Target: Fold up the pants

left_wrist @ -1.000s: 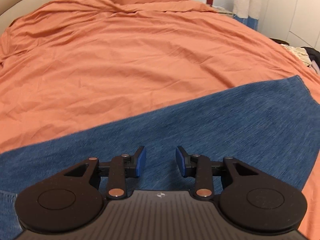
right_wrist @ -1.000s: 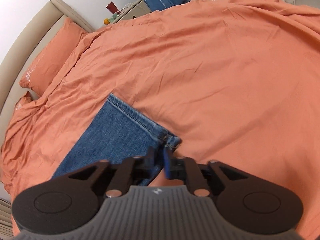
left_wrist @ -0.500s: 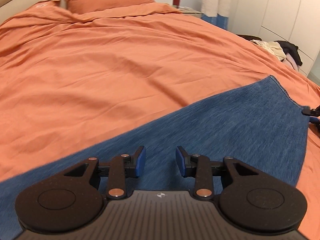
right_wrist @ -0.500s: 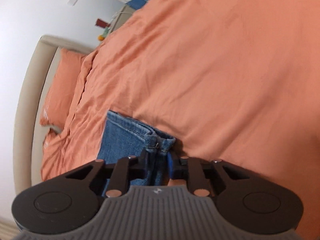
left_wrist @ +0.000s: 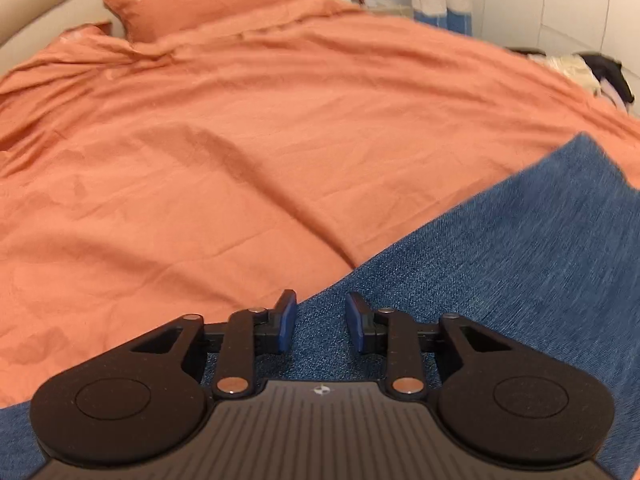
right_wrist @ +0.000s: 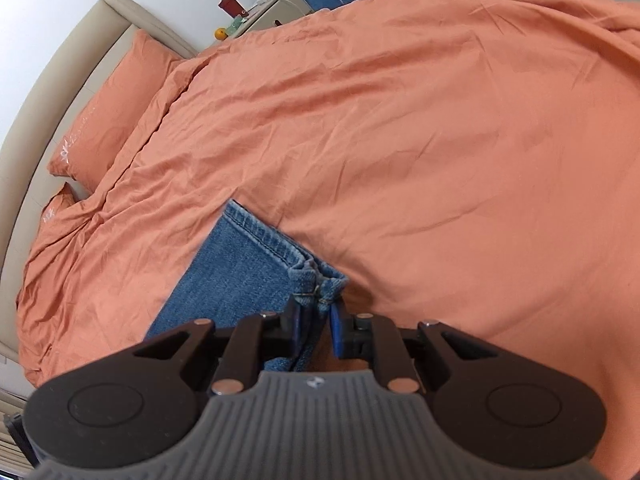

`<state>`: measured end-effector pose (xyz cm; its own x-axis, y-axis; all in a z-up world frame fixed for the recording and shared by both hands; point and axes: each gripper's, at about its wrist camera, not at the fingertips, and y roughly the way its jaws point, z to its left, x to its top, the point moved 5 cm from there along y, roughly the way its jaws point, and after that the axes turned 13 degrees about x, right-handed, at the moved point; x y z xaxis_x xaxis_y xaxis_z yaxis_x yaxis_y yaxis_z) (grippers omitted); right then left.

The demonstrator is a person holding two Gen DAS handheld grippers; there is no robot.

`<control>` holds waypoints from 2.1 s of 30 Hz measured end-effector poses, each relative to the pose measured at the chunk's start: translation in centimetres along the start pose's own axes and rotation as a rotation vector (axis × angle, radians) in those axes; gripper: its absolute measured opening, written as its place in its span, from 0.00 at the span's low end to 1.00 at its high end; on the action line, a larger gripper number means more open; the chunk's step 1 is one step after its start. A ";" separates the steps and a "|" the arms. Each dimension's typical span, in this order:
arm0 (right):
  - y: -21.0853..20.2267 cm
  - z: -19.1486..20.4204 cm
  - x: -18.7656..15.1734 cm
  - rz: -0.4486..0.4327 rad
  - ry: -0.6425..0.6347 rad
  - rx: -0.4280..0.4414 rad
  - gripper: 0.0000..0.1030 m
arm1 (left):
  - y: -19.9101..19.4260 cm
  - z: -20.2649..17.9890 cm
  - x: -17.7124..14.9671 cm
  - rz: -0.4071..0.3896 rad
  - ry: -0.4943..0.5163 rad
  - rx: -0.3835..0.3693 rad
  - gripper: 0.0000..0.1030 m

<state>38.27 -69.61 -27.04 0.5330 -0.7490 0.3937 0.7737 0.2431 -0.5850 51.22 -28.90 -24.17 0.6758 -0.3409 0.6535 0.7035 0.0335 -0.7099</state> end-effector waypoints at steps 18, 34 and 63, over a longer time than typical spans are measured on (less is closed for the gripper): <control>-6.2 17.6 -0.6 -0.080 -0.344 0.068 0.07 | -10.6 -1.2 -9.4 0.125 0.020 -0.226 0.24; -3.0 38.5 -21.3 0.120 -0.602 0.291 0.06 | -20.2 20.2 -10.3 0.039 -0.337 -0.080 0.27; 1.5 31.9 -38.1 0.311 -0.796 0.170 0.27 | -15.7 25.2 -17.7 0.192 -0.599 -0.308 0.41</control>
<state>30.03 -21.00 -20.26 0.7603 0.0043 0.6495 0.5605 0.5011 -0.6593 33.81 0.28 -18.00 0.8494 0.2235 0.4781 0.5244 -0.2567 -0.8118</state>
